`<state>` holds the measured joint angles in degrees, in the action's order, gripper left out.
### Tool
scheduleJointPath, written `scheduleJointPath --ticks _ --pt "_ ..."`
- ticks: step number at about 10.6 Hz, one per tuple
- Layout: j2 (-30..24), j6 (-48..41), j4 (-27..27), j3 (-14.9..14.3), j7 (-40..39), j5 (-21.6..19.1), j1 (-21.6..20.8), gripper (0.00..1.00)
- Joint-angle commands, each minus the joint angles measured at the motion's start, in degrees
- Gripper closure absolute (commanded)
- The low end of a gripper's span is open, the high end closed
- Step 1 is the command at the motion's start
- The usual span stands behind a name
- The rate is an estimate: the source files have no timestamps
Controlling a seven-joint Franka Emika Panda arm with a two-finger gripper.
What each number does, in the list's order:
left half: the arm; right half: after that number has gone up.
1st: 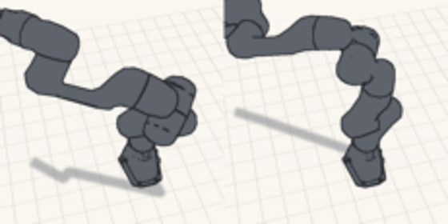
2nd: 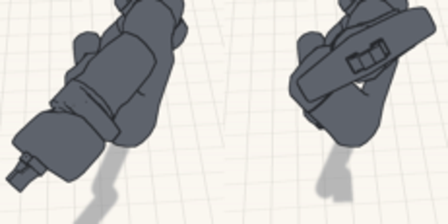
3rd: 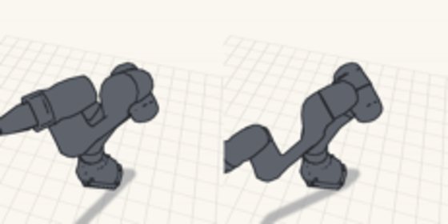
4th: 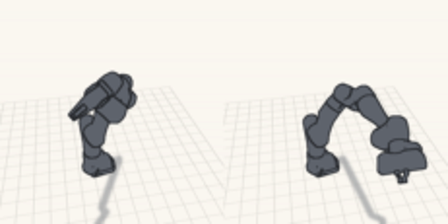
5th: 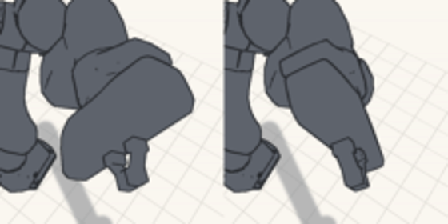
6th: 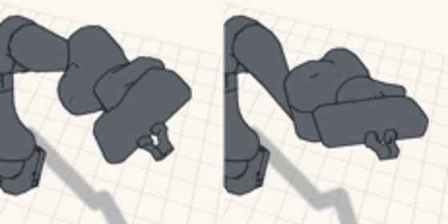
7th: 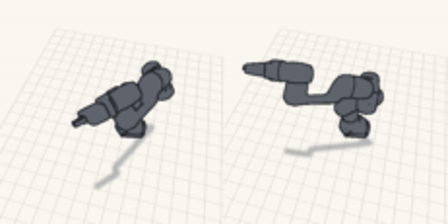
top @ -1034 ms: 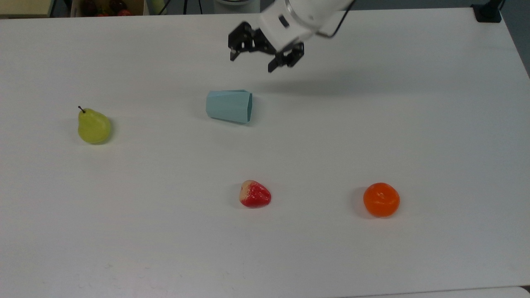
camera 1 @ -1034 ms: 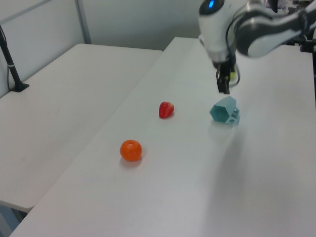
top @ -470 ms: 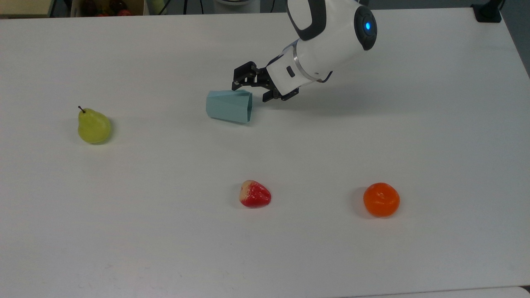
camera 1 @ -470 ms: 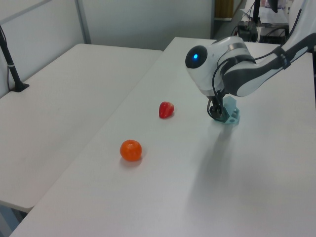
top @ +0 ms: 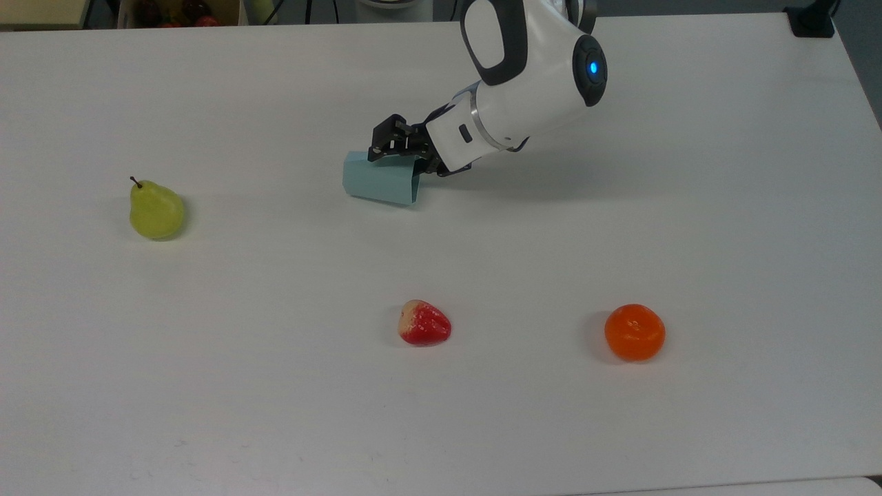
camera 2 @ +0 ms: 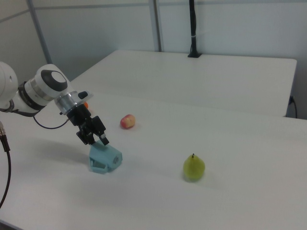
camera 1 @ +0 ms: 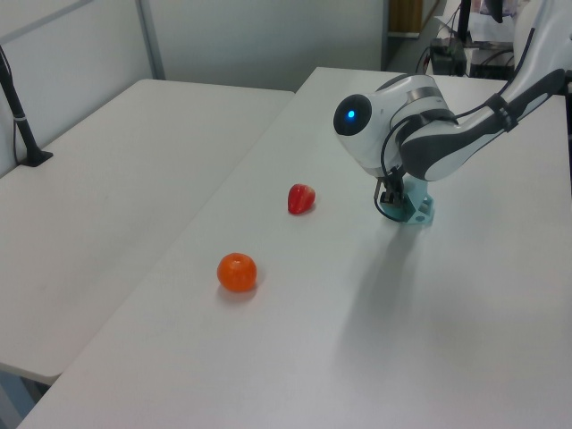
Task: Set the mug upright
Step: 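Close the gripper on the mug's rim end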
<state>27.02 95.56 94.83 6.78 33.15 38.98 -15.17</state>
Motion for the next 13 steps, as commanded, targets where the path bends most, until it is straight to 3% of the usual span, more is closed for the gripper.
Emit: scheduleJointPath --ticks 1,4,6,8,11,13 --pt "0.8 0.0 0.7 -0.3 0.9 2.1 -0.4 0.49" --pt "1.4 -0.3 0.7 -0.3 0.9 2.7 -0.5 0.68" --pt "1.2 -1.9 0.3 -0.4 0.6 2.9 -0.3 0.89" --pt "-0.4 -2.7 -0.7 -0.4 0.2 2.8 0.9 1.0" --pt "-2.7 -2.2 -0.9 -0.3 -5.0 1.5 2.2 1.0" --pt "-5.1 1.0 -1.6 -0.1 -13.9 -7.5 4.6 1.0"
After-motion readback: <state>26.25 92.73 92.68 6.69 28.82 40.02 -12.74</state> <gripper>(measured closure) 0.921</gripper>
